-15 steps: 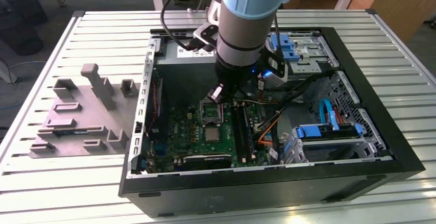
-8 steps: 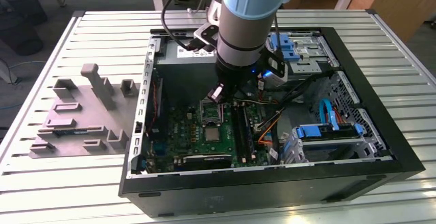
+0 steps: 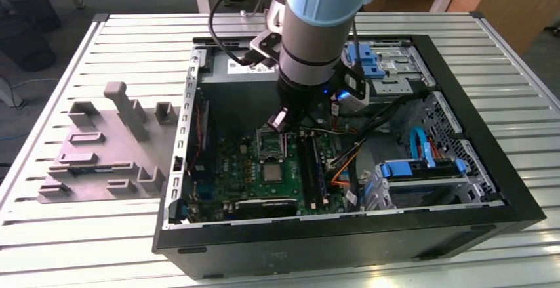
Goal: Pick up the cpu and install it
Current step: 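Close the cpu cover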
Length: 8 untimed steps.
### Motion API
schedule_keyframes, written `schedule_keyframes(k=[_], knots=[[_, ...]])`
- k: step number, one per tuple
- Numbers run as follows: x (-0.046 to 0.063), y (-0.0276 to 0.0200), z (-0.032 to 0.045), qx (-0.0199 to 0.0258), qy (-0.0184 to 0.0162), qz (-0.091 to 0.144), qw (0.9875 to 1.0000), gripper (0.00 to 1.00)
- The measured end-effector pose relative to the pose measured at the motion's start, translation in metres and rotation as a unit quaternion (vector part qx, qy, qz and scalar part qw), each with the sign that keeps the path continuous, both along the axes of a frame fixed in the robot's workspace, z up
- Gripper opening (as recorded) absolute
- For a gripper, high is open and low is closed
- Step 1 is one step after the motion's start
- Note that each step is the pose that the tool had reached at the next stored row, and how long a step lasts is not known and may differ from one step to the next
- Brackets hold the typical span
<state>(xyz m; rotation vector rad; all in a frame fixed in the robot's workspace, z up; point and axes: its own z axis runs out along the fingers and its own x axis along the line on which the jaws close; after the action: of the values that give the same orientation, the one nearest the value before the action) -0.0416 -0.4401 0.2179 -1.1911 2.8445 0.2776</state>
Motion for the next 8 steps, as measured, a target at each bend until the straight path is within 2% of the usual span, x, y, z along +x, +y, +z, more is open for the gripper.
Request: schedule_keyframes(k=[8], knots=[[0.0006, 0.0040, -0.0039, 0.0006, 0.0000, 0.000, 1.0000, 0.11]])
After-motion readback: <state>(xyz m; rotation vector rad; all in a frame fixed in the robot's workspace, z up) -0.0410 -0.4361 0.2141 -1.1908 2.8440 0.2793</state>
